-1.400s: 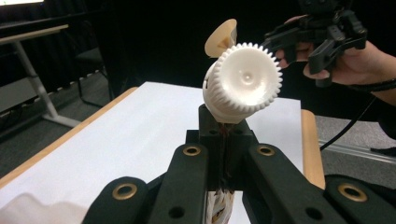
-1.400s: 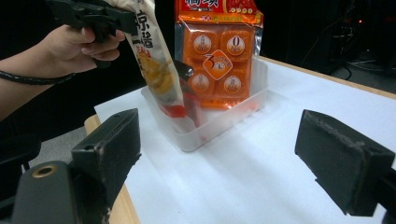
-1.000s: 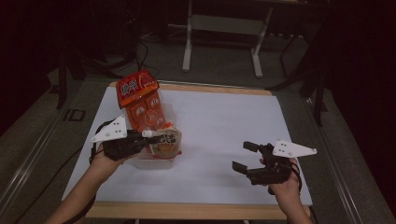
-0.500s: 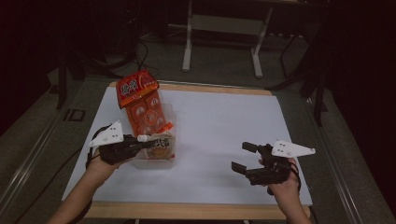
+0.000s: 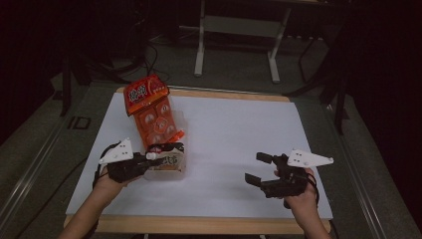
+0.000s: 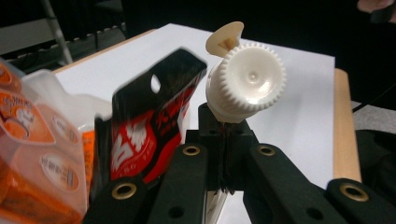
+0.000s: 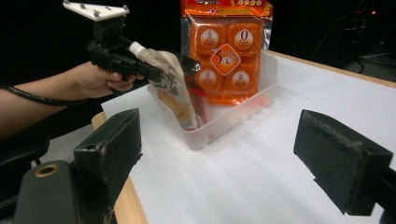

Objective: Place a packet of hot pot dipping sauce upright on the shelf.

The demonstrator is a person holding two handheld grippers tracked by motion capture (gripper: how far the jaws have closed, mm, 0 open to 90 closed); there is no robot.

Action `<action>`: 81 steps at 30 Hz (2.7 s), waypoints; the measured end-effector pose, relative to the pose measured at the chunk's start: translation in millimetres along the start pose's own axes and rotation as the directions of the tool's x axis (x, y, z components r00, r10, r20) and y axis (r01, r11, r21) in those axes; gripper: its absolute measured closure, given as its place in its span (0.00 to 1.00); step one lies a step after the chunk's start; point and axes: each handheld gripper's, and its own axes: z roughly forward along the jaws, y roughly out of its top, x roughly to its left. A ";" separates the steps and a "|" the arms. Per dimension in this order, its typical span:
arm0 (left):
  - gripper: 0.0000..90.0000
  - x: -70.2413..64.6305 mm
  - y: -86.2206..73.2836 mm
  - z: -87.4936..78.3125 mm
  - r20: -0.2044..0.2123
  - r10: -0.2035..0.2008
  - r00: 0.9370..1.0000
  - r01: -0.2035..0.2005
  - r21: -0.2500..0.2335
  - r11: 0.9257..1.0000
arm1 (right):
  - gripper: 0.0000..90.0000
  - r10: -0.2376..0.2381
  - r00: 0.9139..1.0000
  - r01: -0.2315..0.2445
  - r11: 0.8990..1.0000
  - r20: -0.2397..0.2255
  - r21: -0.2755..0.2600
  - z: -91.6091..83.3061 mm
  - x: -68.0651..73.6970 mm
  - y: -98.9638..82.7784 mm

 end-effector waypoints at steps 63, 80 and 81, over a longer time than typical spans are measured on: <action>0.02 -68.5 63.0 43.3 0.135 -0.013 0.991 0.029 -0.114 0.993 | 0.17 0.000 1.000 0.000 0.999 0.015 0.038 3.3 0.1 -11.3; 0.02 -84.4 33.2 66.5 0.199 -0.026 0.980 0.039 -0.058 0.998 | 0.16 -0.008 0.999 0.005 0.999 0.042 0.054 2.3 -7.6 -29.4; 0.02 -84.9 31.3 67.0 0.198 -0.028 0.980 0.041 -0.057 0.998 | 0.16 -0.005 0.999 0.002 0.999 0.042 0.054 2.6 -8.1 -30.8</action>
